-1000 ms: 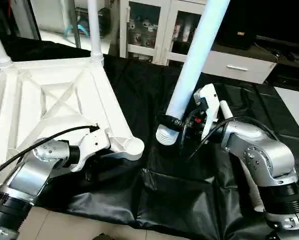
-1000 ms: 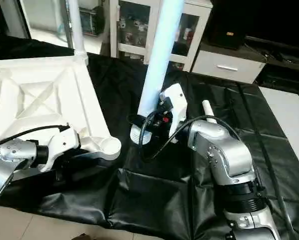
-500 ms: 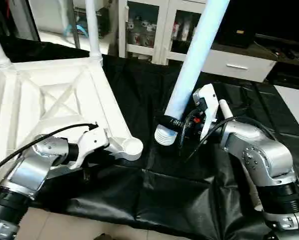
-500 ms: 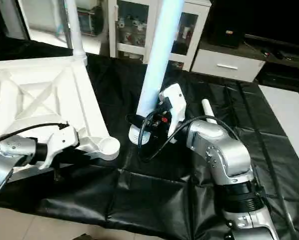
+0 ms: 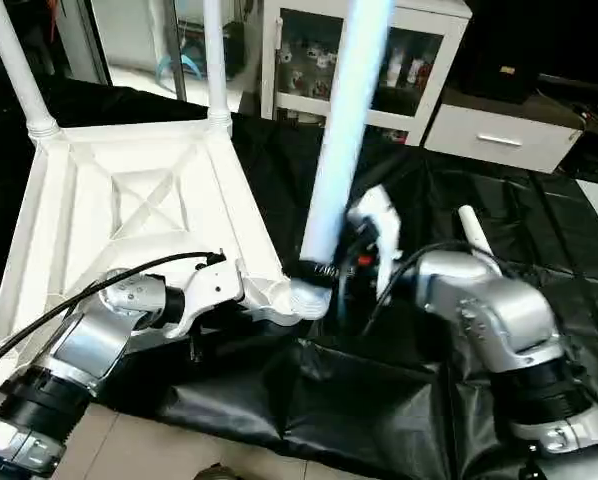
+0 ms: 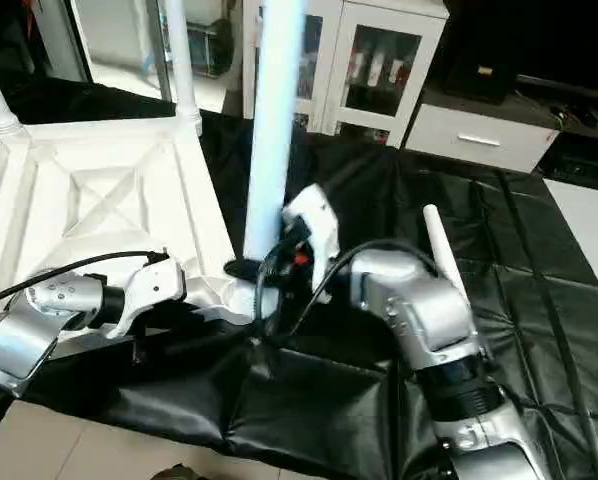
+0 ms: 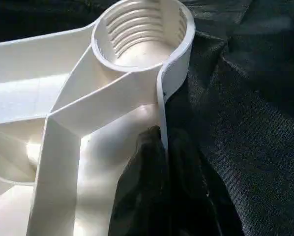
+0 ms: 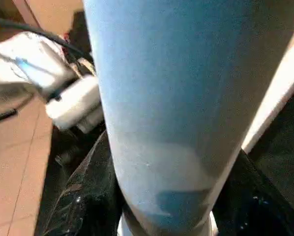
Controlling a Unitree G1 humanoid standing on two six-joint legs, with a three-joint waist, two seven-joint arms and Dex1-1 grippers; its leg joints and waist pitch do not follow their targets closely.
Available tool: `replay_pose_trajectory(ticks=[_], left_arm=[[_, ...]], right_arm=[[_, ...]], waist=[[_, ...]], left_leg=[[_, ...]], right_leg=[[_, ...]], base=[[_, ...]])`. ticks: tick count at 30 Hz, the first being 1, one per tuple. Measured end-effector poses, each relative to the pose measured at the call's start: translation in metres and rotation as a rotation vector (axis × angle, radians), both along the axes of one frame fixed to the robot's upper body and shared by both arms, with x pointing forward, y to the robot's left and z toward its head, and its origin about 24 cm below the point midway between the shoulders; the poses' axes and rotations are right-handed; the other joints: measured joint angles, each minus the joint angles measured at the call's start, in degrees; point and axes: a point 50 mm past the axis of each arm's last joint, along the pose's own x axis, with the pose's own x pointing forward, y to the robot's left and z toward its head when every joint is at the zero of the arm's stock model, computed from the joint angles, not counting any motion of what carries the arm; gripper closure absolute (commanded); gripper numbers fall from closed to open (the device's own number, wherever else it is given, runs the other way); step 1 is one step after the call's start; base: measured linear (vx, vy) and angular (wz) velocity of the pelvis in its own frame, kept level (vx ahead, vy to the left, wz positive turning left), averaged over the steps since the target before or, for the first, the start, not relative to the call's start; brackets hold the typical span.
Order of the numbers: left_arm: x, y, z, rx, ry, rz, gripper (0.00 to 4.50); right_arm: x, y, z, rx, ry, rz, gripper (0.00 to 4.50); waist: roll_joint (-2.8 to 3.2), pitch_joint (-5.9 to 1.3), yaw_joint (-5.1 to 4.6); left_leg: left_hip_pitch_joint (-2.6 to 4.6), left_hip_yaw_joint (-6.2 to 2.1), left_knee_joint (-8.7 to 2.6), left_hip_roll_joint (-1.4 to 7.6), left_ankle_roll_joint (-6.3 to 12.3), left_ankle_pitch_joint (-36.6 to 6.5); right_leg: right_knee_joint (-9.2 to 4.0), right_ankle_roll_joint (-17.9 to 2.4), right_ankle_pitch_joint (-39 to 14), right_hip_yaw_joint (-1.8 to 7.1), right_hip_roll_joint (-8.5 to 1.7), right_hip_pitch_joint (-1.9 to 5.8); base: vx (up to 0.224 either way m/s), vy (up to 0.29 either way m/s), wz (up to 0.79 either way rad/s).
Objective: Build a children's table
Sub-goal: Insert table leg to table base
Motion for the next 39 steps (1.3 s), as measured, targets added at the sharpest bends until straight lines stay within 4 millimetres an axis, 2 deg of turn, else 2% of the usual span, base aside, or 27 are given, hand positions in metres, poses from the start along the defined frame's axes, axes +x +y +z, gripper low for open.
replay_pose_trajectory(ticks=[8,14,22,23,25,28,31,35,39], left_arm=[[-0.001,0.003,0.002,0.011,0.001,-0.023,4.5],[-0.002,0.002,0.002,0.01,0.01,-0.054,4.5],[-0.004,-0.002,0.001,-0.007,0.003,-0.076,4.5],[-0.003,-0.002,0.0,-0.007,-0.011,-0.075,4.21],[-0.002,-0.001,0.001,-0.002,-0.033,-0.07,3.92],[-0.001,0.001,0.001,-0.004,-0.031,-0.053,3.82],[-0.002,0.003,0.001,-0.007,-0.021,-0.039,3.52],[-0.004,0.006,0.002,-0.025,0.005,-0.02,3.52],[-0.006,0.013,0.004,-0.037,0.043,0.002,3.52]], right_arm=[[0.006,0.005,-0.007,0.011,0.023,-0.009,2.62],[0.007,0.012,-0.005,0.031,0.017,0.005,2.62],[0.007,0.012,-0.004,0.03,0.016,0.005,2.62],[0.008,0.012,-0.004,0.027,0.013,0.004,2.62],[0.007,0.012,-0.002,0.025,0.003,0.006,2.62],[0.007,0.011,-0.001,0.023,-0.006,0.007,2.62],[0.007,0.01,-0.001,0.019,-0.007,0.004,2.62],[0.007,0.01,-0.001,0.021,-0.006,0.005,2.62],[0.007,0.011,-0.001,0.023,-0.006,0.007,2.62]], waist=[[0.02,0.01,-0.17],[0.02,0.01,0.07],[0.09,0.06,0.08],[0.11,0.07,0.08],[0.17,0.09,0.01],[0.16,0.09,-0.2],[0.16,0.09,-0.38],[0.19,0.11,-0.64],[0.23,0.14,-1.46]], left_leg=[[-0.04,0.0,-0.12,0.04,0.0,0.0],[-0.1,0.0,-0.12,0.02,0.01,-0.01],[-0.11,0.0,-0.12,0.01,0.0,0.0],[-0.11,0.0,-0.12,0.01,-0.01,0.0],[-0.08,0.0,-0.12,0.01,-0.03,0.01],[-0.04,0.0,-0.11,0.02,-0.04,0.02],[-0.04,0.0,-0.11,0.02,-0.06,0.03],[-0.08,0.0,-0.12,0.04,-0.05,0.03],[-0.16,0.0,-0.14,0.04,-0.04,0.02]], right_leg=[[0.0,0.04,-0.06,-0.1,0.0,-0.07],[-0.06,0.04,-0.06,-0.11,0.0,-0.06],[-0.07,0.04,-0.06,-0.11,-0.03,-0.05],[-0.06,0.04,-0.05,-0.11,-0.04,-0.03],[-0.03,0.03,-0.05,-0.11,-0.05,-0.02],[0.0,0.14,-0.1,-0.12,-0.05,-0.03],[0.0,0.22,-0.14,-0.12,-0.05,-0.07],[0.0,0.03,-0.03,-0.12,-0.04,-0.11],[-0.01,0.05,-0.05,-0.14,-0.03,-0.17]], base=[[0.0,0.0,0.0],[0.0,0.0,0.0],[0.0,0.0,0.0],[0.0,0.0,0.0],[0.0,0.0,0.0],[0.0,0.0,0.0],[0.0,0.0,0.0],[0.0,0.0,0.0],[0.0,0.0,0.0]])
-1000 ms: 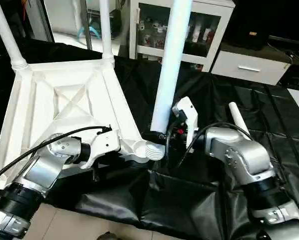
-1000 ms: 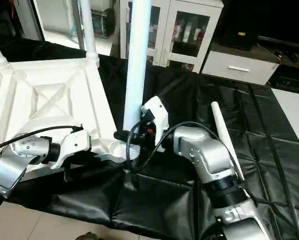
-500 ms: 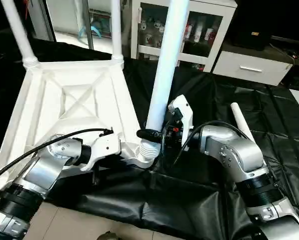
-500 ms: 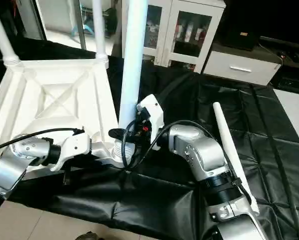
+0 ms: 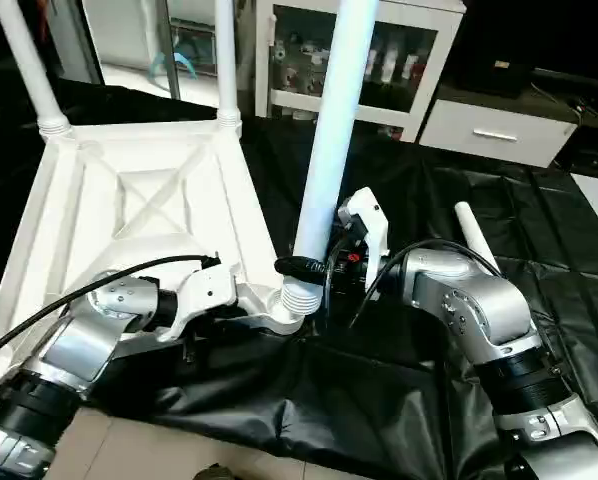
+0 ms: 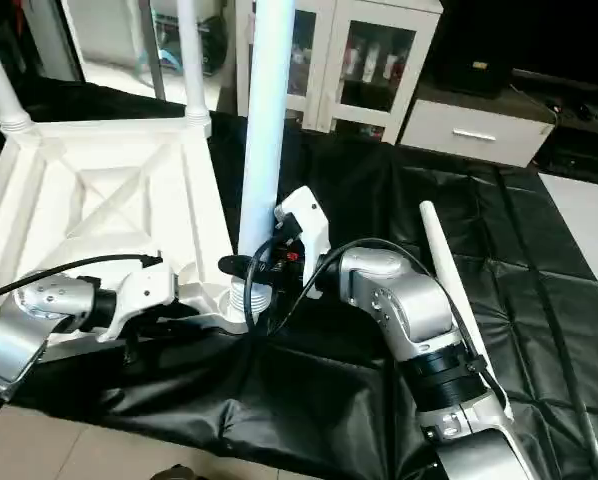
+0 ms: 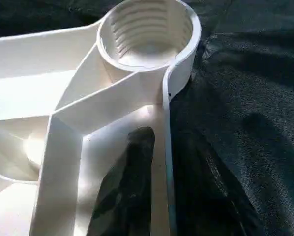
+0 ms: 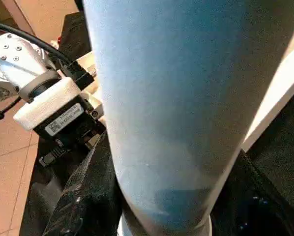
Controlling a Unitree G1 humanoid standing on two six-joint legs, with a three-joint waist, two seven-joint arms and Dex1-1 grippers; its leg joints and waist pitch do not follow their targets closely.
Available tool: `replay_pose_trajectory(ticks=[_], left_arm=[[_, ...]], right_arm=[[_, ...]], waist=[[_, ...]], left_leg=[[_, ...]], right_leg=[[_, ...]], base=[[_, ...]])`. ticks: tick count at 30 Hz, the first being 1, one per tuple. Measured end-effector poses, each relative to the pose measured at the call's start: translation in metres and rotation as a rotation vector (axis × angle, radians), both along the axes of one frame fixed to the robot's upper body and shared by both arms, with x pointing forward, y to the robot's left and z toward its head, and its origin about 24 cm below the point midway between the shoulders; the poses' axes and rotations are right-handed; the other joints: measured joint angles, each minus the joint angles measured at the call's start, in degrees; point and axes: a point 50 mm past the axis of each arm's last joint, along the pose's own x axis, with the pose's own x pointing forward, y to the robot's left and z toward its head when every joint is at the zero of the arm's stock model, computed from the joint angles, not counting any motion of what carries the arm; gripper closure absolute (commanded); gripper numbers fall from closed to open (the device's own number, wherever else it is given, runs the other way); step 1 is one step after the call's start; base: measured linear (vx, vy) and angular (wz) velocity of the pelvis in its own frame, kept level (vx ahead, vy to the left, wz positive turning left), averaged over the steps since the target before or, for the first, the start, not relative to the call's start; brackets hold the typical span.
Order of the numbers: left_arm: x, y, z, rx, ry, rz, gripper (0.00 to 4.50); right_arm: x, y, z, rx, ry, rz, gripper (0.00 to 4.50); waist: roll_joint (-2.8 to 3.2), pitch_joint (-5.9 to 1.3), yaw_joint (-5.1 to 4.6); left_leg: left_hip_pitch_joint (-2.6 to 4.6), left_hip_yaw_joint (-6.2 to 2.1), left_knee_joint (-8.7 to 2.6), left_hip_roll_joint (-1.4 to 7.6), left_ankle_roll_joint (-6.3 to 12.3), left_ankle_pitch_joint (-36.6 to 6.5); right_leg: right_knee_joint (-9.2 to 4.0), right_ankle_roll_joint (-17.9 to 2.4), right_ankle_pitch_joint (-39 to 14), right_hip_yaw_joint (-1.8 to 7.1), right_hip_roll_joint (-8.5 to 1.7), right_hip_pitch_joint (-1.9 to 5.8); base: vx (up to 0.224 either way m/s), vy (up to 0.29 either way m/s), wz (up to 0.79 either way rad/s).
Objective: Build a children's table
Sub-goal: Insert table leg to table base
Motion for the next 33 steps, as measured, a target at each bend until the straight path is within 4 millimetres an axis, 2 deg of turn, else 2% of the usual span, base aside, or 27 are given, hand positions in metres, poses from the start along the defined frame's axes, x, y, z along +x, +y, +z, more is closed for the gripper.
replay_pose_trajectory(ticks=[4,12,18,19,23,28,33], left_arm=[[-0.004,0.009,0.001,0.007,0.041,0.025,3.52],[-0.01,0.018,0.003,0.008,0.046,0.07,3.52],[-0.011,0.021,0.003,0.02,0.047,0.091,3.52],[-0.011,0.02,0.003,0.017,0.041,0.093,3.79],[-0.007,0.015,0.0,-0.003,0.018,0.078,4.05],[-0.005,0.012,-0.001,0.006,0.021,0.061,4.46],[-0.005,0.01,-0.004,0.023,0.022,0.042,4.46]], right_arm=[[0.0,0.0,0.0,-0.001,0.0,-0.001,2.62],[0.0,0.0,0.0,-0.006,-0.002,-0.003,2.62],[0.0,0.0,0.0,-0.005,-0.003,-0.003,2.62],[0.0,0.0,0.0,-0.003,-0.002,-0.003,2.62],[0.001,0.005,0.001,0.011,-0.004,0.005,2.62],[0.001,0.008,0.002,0.025,-0.011,0.01,2.62],[0.002,0.01,-0.002,0.031,0.002,0.006,2.62]], waist=[[0.04,0.03,-0.91],[0.13,0.09,-1.66],[0.12,0.1,-1.59],[0.11,0.1,-1.58],[0.15,0.12,-1.02],[0.14,0.11,-1.01],[0.15,0.1,-0.77]], left_leg=[[0.01,0.0,-0.01,0.01,0.0,0.0],[-0.01,0.0,-0.02,0.01,0.02,-0.01],[-0.03,0.0,-0.03,0.01,0.02,-0.01],[-0.02,0.0,-0.03,0.0,0.02,-0.01],[0.03,0.0,-0.03,0.0,0.0,0.0],[0.11,0.0,-0.02,-0.01,0.0,0.0],[0.14,0.0,-0.04,0.01,0.0,0.0]], right_leg=[[0.0,0.0,0.0,-0.01,0.0,0.0],[-0.03,-0.02,-0.02,-0.01,0.0,-0.01],[-0.04,-0.02,-0.03,-0.01,0.01,-0.02],[-0.04,-0.02,-0.03,-0.01,0.01,-0.01],[-0.01,-0.04,-0.01,-0.01,0.01,0.02],[-0.02,0.16,-0.12,0.0,-0.01,0.07],[0.03,0.15,-0.12,-0.01,-0.01,0.07]], base=[[0.0,0.0,0.0],[0.0,0.0,0.0],[0.0,0.0,0.0],[0.0,0.0,0.0],[0.0,0.0,0.0],[0.0,0.0,0.0],[0.0,0.0,0.0]])
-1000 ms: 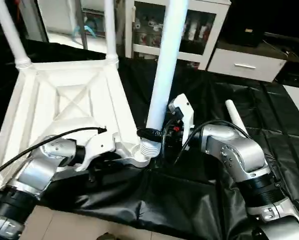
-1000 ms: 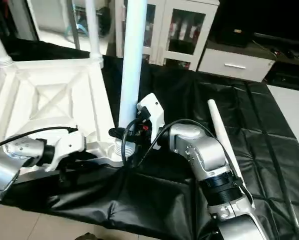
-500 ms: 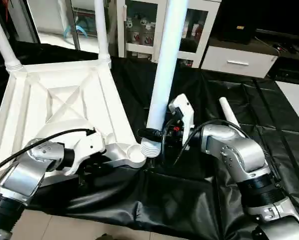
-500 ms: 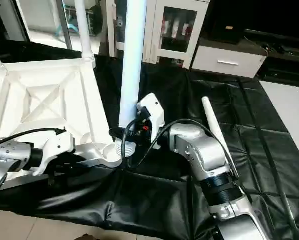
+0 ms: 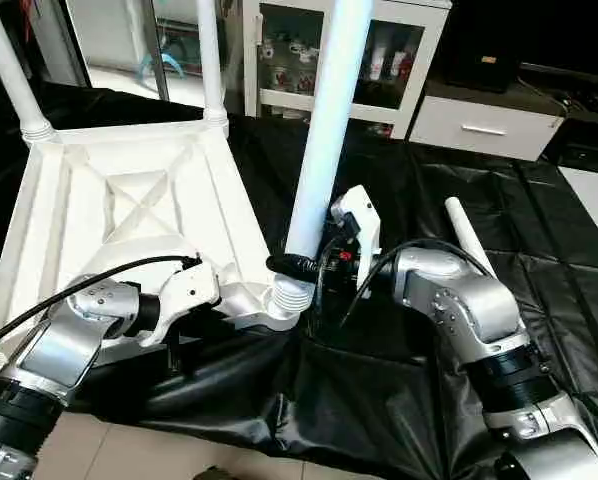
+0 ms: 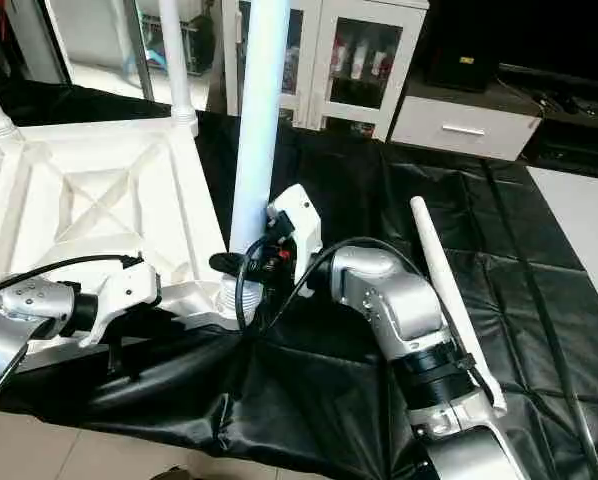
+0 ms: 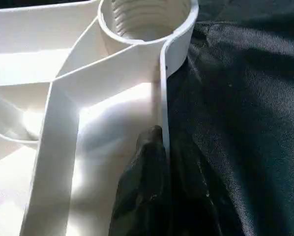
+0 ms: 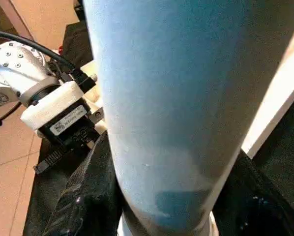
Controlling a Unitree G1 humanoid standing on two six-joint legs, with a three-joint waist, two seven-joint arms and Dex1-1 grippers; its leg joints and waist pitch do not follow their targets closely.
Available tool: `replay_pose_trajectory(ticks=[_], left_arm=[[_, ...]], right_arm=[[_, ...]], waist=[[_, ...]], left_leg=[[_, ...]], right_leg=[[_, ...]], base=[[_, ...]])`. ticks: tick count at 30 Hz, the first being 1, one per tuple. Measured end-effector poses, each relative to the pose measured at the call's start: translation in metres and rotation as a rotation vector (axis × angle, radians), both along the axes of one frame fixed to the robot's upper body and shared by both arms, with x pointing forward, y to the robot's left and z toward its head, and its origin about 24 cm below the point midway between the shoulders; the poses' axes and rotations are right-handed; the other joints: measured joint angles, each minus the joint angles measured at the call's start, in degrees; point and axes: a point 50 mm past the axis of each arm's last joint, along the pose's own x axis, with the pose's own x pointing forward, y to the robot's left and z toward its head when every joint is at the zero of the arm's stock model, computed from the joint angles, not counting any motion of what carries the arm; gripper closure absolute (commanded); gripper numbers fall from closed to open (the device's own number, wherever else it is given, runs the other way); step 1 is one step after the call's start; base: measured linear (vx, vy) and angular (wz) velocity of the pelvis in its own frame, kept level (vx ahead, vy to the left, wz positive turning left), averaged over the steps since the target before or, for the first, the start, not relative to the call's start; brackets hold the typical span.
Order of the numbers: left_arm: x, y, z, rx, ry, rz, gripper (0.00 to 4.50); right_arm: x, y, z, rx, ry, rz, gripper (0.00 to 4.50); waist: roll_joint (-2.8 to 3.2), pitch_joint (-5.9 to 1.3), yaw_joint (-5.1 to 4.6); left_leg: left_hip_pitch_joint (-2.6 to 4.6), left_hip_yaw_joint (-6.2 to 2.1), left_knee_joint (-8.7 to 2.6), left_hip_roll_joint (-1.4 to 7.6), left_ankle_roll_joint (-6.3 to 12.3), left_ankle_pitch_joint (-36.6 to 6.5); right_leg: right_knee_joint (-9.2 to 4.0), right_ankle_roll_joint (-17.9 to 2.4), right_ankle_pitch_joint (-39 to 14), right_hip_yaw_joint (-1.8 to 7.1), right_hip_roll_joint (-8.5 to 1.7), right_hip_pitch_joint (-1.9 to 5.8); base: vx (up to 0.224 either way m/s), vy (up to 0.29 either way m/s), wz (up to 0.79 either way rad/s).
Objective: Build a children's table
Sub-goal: Insert table leg to table base
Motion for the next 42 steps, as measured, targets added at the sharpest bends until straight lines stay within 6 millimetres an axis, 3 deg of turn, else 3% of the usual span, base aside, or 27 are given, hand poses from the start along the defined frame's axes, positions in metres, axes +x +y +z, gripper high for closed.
replay_pose_trajectory(ticks=[14,22,42], left_arm=[[0.007,-0.011,0.003,0.02,-0.021,-0.092,4.5],[0.008,-0.014,0.003,0.015,-0.027,-0.105,4.5],[0.006,-0.017,0.005,-0.029,-0.085,-0.152,4.5]], right_arm=[[0.009,0.002,-0.017,-0.075,-0.004,-0.031,2.62],[0.01,0.002,-0.02,-0.077,-0.004,-0.026,2.62],[0.009,0.0,-0.018,-0.074,-0.007,-0.013,2.62]], waist=[[0.39,0.25,1.27],[0.33,0.23,2.05],[0.46,0.38,2.24]], left_leg=[[-0.1,0.0,0.0,-0.01,-0.01,0.0],[-0.11,0.0,0.0,0.0,-0.01,0.0],[-0.38,0.0,-0.15,0.01,0.03,-0.02]], right_leg=[[-0.04,-0.21,0.12,0.0,0.0,0.01],[-0.06,-0.18,0.11,-0.01,0.0,0.0],[-0.39,-0.17,0.1,-0.14,0.0,-0.08]], base=[[0.0,0.0,0.0],[0.0,0.0,0.0],[0.0,0.0,0.0]])
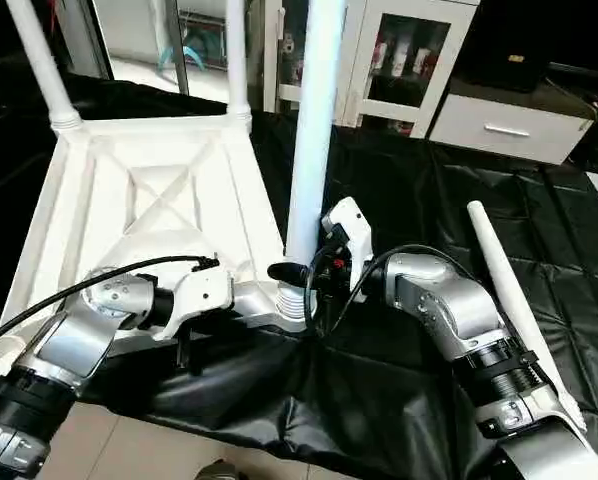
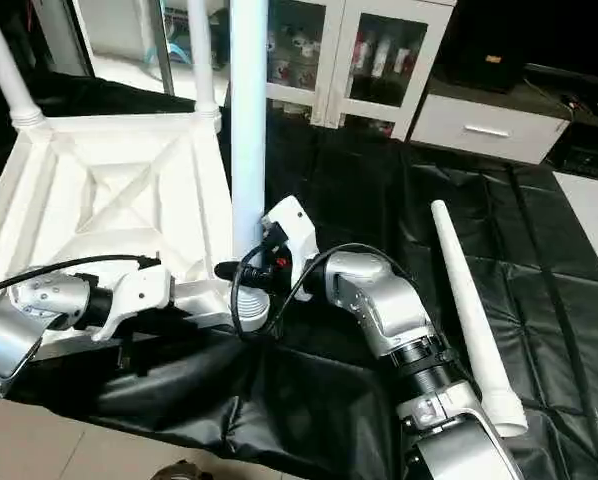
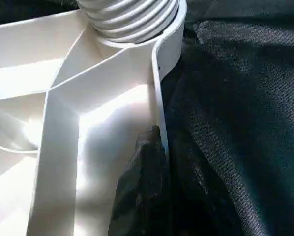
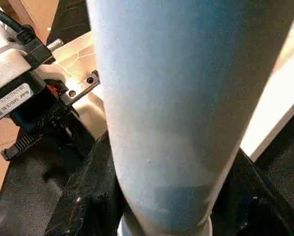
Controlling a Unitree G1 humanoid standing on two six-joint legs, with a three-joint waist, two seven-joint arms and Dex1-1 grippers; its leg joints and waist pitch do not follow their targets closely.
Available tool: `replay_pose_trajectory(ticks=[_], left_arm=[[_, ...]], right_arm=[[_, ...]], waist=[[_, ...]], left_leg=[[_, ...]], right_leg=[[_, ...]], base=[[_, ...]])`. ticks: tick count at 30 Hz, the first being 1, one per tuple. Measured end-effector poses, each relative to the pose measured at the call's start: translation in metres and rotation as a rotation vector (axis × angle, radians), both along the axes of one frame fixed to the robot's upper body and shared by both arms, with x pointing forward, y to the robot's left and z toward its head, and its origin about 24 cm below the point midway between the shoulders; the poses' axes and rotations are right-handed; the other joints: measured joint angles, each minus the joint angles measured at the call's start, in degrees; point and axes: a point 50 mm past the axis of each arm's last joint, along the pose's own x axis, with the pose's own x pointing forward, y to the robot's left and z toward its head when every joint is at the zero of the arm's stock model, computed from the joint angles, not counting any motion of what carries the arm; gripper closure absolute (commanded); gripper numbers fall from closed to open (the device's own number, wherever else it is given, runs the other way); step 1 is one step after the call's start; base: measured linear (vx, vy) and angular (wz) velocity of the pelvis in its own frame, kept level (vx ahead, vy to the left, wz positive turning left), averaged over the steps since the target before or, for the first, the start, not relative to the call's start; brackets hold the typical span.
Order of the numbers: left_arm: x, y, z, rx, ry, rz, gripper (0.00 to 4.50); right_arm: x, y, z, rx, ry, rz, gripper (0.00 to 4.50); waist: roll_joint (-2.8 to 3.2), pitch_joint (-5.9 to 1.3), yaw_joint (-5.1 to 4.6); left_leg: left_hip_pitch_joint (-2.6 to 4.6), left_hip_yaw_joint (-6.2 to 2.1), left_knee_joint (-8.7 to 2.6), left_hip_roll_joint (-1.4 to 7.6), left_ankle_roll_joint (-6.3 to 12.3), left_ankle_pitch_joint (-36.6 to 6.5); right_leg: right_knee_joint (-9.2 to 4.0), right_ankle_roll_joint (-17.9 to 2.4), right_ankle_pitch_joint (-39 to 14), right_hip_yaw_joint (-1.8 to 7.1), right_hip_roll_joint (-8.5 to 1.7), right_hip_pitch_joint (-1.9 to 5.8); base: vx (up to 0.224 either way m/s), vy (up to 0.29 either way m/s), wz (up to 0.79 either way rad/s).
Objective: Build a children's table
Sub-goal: Insert table leg to table base
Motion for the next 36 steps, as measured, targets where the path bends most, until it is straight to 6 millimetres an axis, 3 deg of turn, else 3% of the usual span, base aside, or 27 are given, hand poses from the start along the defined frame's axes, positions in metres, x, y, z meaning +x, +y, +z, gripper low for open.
replay_pose_trajectory(ticks=[16,28,36], left_arm=[[0.003,0.003,0.0,0.0,-0.019,0.019,4.5],[0.002,0.01,0.0,-0.013,0.032,0.052,4.5],[0.002,0.009,-0.001,-0.016,0.037,0.058,4.5]], right_arm=[[0.001,-0.003,0.003,0.006,-0.022,-0.022,2.62],[0.003,0.001,-0.007,0.062,0.02,-0.044,2.63],[0.003,0.0,-0.011,0.085,0.021,-0.057,2.63]], waist=[[0.42,0.27,-0.28],[0.43,0.27,-1.62],[0.48,0.3,-1.71]], left_leg=[[0.04,0.0,-0.09,0.05,-0.04,0.03],[0.15,0.0,-0.17,0.05,-0.04,0.03],[0.18,0.0,-0.16,0.03,-0.04,0.03]], right_leg=[[0.03,-0.01,0.0,-0.08,0.0,-0.03],[0.02,-0.12,-0.06,-0.13,0.0,0.06],[0.02,-0.12,-0.06,-0.13,-0.03,0.09]], base=[[0.0,0.0,0.0],[0.0,0.0,0.0],[0.0,0.0,0.0]])
